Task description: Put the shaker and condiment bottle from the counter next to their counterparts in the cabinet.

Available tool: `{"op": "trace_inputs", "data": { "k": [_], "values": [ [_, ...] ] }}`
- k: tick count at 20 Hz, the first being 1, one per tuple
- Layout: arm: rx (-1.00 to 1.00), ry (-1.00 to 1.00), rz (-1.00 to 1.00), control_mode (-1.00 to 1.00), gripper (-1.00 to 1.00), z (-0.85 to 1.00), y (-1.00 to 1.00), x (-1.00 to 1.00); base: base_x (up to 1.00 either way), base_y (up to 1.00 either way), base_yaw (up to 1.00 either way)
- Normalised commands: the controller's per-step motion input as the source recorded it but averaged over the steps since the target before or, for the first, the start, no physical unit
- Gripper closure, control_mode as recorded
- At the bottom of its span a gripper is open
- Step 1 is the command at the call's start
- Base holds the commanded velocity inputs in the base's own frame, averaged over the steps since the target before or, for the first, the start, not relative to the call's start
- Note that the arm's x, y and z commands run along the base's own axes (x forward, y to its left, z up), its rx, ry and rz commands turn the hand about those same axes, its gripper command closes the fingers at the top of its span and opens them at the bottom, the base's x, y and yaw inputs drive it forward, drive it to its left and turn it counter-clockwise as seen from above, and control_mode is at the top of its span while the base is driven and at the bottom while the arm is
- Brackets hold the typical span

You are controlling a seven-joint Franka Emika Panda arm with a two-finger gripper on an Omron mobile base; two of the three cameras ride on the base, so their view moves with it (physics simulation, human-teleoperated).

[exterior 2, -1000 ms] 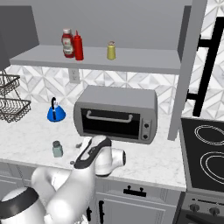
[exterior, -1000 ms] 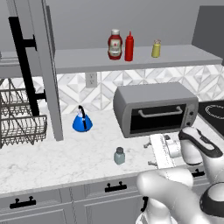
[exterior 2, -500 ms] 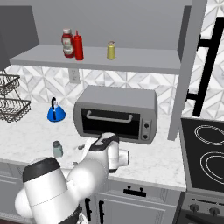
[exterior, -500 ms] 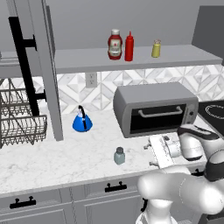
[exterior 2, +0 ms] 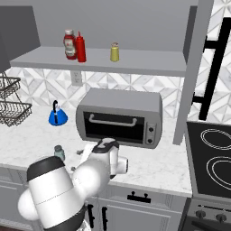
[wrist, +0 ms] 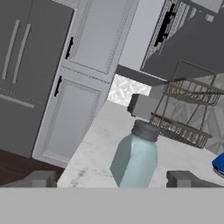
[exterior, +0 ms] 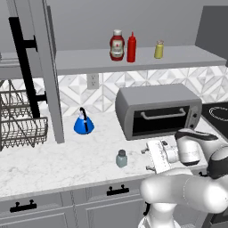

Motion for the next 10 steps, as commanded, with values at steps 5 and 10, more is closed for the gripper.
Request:
{"op": "trace_inputs", "data": {
  "k": [5,10],
  "values": [
    [0.0,0.0,0.0,-1.0,-1.0,0.0,0.16,0.05,0.0,0.0,0.0],
    [0.0,0.07,0.0,-1.0,-1.0,0.0,0.17,0.19,0.0,0.0,0.0]
  ]
}}
